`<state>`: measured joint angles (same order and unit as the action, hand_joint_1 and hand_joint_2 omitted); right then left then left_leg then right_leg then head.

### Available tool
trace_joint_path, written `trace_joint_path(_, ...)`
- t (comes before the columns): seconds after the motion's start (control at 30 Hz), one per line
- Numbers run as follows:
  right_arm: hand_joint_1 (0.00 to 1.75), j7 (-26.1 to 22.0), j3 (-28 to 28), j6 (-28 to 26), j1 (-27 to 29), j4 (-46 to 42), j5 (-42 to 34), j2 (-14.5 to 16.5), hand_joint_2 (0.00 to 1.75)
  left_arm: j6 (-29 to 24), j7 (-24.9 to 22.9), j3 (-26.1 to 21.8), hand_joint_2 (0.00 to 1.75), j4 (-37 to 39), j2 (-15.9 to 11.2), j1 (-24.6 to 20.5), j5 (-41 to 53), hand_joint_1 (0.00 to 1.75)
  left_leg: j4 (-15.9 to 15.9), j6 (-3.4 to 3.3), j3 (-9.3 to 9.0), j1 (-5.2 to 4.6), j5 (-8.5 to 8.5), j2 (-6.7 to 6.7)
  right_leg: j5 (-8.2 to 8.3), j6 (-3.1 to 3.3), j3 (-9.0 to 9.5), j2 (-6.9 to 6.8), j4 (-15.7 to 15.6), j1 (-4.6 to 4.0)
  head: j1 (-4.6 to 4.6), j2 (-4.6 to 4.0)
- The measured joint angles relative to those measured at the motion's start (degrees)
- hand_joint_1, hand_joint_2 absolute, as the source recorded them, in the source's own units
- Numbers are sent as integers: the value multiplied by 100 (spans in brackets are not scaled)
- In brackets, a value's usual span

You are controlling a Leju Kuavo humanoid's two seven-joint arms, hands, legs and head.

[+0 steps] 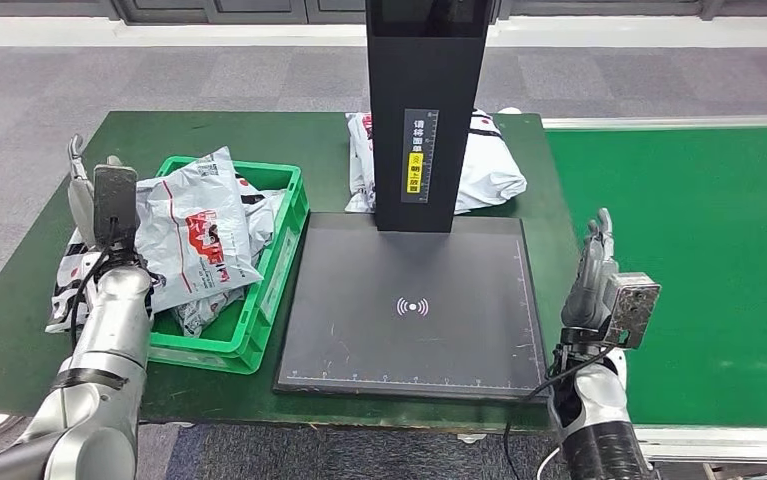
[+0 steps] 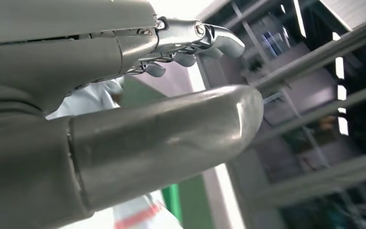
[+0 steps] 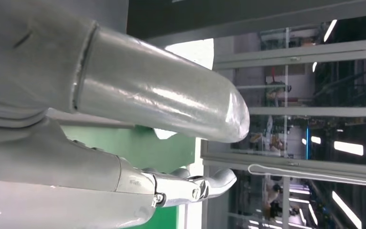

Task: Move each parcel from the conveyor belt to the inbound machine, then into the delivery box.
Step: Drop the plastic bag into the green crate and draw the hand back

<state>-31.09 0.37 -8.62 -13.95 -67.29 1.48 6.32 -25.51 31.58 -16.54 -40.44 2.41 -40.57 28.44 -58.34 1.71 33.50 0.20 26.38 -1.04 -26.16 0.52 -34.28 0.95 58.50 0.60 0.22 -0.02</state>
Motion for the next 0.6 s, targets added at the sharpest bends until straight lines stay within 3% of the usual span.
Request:
trace_joint_path(0.13,0,36,189,-204,-117,17,206,37,0,380,128,231,175,-313,291,97,-281,0,-1,-1,1,-1,0,-5,0,0,0,-1,0,2,-1,1)
trace_joint_path(0.27,0,73,425,-381,-230,18,391,113,0,591,104,713,175,-614,606,251,-438,0,-2,-1,5,-2,0,-10,0,-1,1,-7,0,2,0,0)
trace_joint_path(0.43,0,74,490,-418,-244,18,433,134,0,595,95,849,175,-693,685,303,-460,0,-2,-1,5,-2,0,-10,0,-1,0,-8,-1,3,0,0)
trace_joint_path(0.6,0,90,750,-480,-270,16,462,194,0,544,20,1491,175,-1037,898,497,-696,0,-2,-1,8,0,0,-9,0,0,-6,-6,-1,3,0,0)
